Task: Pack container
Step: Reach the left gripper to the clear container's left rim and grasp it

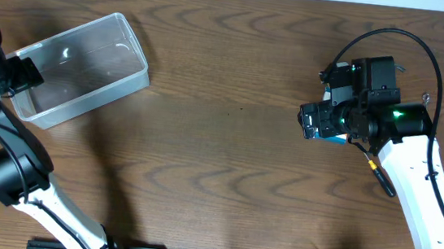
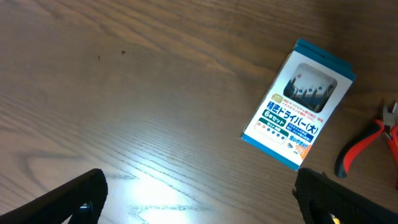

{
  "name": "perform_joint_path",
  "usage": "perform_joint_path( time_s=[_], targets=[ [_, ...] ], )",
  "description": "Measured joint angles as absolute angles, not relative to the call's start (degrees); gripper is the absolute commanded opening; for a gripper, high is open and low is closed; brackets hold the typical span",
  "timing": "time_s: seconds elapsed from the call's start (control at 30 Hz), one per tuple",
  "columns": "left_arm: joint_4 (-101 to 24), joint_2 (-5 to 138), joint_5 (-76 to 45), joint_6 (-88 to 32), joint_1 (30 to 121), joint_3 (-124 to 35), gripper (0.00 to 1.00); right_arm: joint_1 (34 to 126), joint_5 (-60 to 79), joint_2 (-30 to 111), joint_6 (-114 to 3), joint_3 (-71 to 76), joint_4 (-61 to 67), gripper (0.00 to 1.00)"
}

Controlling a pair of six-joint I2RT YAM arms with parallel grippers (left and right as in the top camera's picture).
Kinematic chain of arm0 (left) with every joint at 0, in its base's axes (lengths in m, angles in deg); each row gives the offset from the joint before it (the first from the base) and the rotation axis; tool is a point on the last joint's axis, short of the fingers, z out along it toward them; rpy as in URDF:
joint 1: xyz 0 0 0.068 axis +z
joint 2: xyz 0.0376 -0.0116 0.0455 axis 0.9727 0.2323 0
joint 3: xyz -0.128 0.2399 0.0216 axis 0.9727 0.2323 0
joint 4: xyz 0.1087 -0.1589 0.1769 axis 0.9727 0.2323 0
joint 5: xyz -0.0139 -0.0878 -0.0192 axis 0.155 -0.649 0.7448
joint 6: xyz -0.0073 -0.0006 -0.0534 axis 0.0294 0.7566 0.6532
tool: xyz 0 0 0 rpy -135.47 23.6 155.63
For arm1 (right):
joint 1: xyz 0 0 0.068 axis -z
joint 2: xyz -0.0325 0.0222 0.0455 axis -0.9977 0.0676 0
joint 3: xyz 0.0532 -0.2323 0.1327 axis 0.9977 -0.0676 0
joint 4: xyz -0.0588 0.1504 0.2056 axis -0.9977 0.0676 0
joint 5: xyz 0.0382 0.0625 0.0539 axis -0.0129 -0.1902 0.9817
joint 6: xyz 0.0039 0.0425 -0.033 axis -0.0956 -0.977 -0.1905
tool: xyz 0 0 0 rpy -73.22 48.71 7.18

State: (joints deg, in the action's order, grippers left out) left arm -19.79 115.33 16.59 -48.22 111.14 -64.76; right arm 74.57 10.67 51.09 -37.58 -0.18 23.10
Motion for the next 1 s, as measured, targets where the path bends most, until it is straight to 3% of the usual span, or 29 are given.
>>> perform_joint_path(
  time_s=[0.1,0.27,0.8,1.0],
  targets=[
    [-21.51,117.37,14.68,-48.48,111.14,-64.76,0.96,74.57,10.67,51.09,-37.58,-0.18,23.53,0.99],
    [-22.98,119.64,11.97,-48.92,111.14,-64.76,0.66,74.57,10.67,51.09,-37.58,-0.18,24.91,0.98],
    [-22.78,119.7,10.82,-49.03,111.14,-64.76,0.32,74.57,10.67,51.09,-37.2,-0.18,26.92,0.93],
    [-21.97,119.7,10.66,-49.05,111.14,-64.76,0.11,74.57,10.67,51.09,-37.2,-0.18,26.92,0.93]
  ],
)
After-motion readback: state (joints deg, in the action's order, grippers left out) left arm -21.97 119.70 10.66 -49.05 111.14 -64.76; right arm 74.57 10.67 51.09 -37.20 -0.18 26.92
